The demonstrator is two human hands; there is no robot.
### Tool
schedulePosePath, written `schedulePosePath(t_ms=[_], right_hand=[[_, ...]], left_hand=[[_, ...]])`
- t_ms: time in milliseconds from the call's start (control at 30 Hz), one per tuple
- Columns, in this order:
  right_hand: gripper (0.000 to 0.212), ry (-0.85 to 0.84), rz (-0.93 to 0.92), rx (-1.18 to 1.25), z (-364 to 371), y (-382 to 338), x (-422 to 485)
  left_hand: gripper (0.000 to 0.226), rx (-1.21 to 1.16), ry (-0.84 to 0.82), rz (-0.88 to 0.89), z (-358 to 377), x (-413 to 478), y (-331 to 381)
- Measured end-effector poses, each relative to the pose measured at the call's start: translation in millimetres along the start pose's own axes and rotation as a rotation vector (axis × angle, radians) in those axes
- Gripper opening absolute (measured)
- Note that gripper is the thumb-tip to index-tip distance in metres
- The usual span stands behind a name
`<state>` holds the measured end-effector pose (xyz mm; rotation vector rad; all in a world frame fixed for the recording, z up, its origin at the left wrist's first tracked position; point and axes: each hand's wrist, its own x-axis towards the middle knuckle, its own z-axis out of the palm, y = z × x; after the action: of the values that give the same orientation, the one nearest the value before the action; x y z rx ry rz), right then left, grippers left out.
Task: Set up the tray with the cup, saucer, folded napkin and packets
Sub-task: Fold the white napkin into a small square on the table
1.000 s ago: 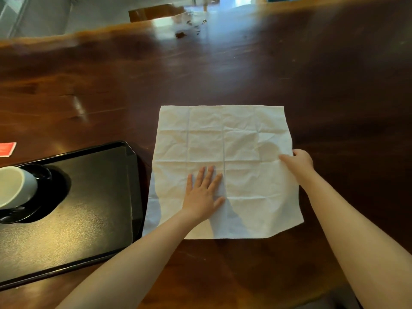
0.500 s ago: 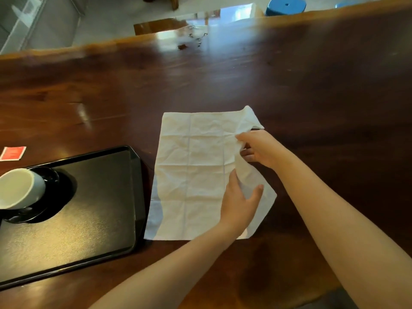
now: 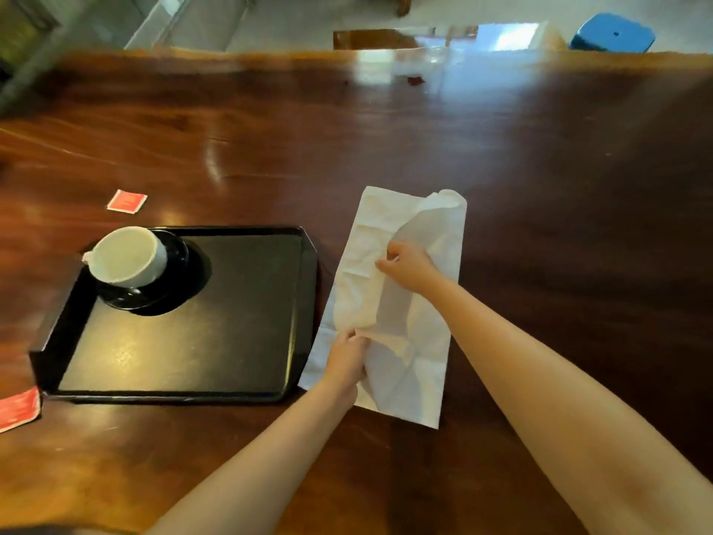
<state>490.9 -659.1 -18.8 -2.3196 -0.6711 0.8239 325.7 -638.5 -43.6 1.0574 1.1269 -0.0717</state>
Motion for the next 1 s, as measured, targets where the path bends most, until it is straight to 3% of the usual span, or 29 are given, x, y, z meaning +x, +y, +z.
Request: schedulePosePath(t_ms=[100, 200, 300, 433, 500, 633, 833, 1000], right_hand=[[0.028, -0.117, -0.054, -0.029, 22, -2, 7], [0.036, -0.181, -0.05, -0.108, 34, 7, 9], [0.035, -0.079, -0.03, 0.013, 30, 22, 4], [0.029, 0.166, 0.037, 0.115, 20, 43, -22], [0.027, 0.077, 0.106, 0.111, 24, 56, -40], [0.028, -0.175, 0.151, 0.025, 43, 65, -71], [0.018, -0.122, 0.041, -0.043, 69, 38, -75], [0.022, -0.028, 0.003, 0.084, 79, 25, -86]], left_hand=[[0.045, 0.091, 0.123, 0.032, -15, 5, -13], [0.057, 0.186, 0.178, 0.194, -15, -4, -20], [0.074, 0.376, 0.175, 0.411, -8, -11, -29], [0.075, 0.926, 0.174, 0.728, 2, -9, -46], [0.064, 1.001, 0.17, 0.734, 3, -6, -53], [0.044, 0.785, 0.187, 0.638, -10, -1, -56], [0.039, 0.563, 0.148, 0.458, -36, -11, -57], [0.045, 0.968, 0.136, 0.682, -51, -29, -71]])
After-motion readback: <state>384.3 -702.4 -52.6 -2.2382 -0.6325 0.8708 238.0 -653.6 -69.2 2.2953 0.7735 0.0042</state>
